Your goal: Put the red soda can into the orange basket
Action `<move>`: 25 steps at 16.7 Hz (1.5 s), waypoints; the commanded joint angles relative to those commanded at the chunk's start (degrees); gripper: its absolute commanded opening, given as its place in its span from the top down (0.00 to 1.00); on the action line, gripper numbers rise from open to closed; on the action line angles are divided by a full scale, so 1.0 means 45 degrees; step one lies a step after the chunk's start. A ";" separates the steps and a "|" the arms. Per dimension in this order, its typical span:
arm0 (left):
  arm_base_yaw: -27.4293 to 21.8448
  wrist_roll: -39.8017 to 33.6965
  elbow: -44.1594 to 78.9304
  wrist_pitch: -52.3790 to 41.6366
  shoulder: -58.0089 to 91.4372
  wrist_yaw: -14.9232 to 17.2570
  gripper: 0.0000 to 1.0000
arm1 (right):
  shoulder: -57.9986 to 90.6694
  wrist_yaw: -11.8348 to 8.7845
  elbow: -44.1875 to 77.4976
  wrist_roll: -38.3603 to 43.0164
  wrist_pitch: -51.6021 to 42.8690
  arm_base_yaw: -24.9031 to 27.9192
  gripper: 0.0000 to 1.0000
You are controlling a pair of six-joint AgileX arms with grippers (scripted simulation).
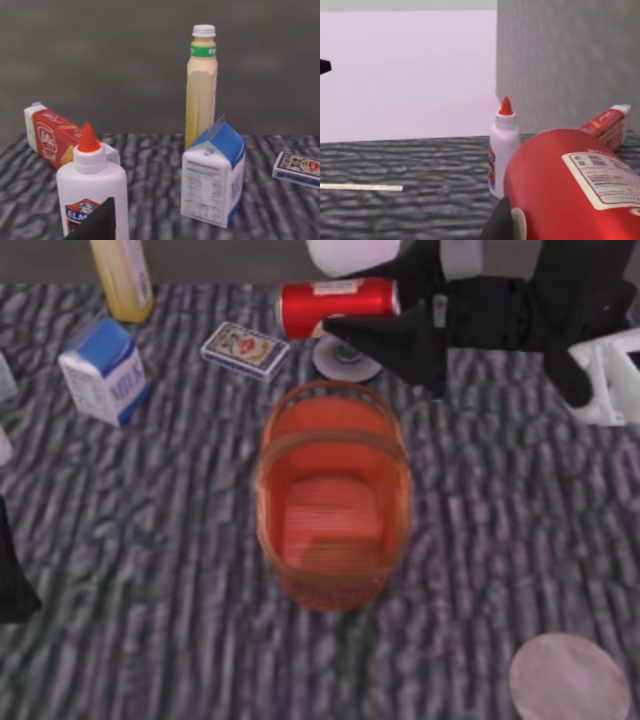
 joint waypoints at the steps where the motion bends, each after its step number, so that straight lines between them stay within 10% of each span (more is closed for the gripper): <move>1: 0.0000 0.0000 0.0000 0.0000 0.0000 0.0000 0.00 | 0.0337 0.0010 -0.0097 -0.0010 0.0431 0.0002 1.00; 12: 0.0000 0.0000 0.0000 0.0000 0.0000 0.0000 0.00 | 0.2646 0.0067 -0.0935 -0.0056 0.3585 0.0099 1.00; 25: 0.0000 0.0000 0.0000 0.0000 0.0000 0.0000 0.00 | 0.2646 0.0067 -0.0935 -0.0056 0.3585 0.0099 0.02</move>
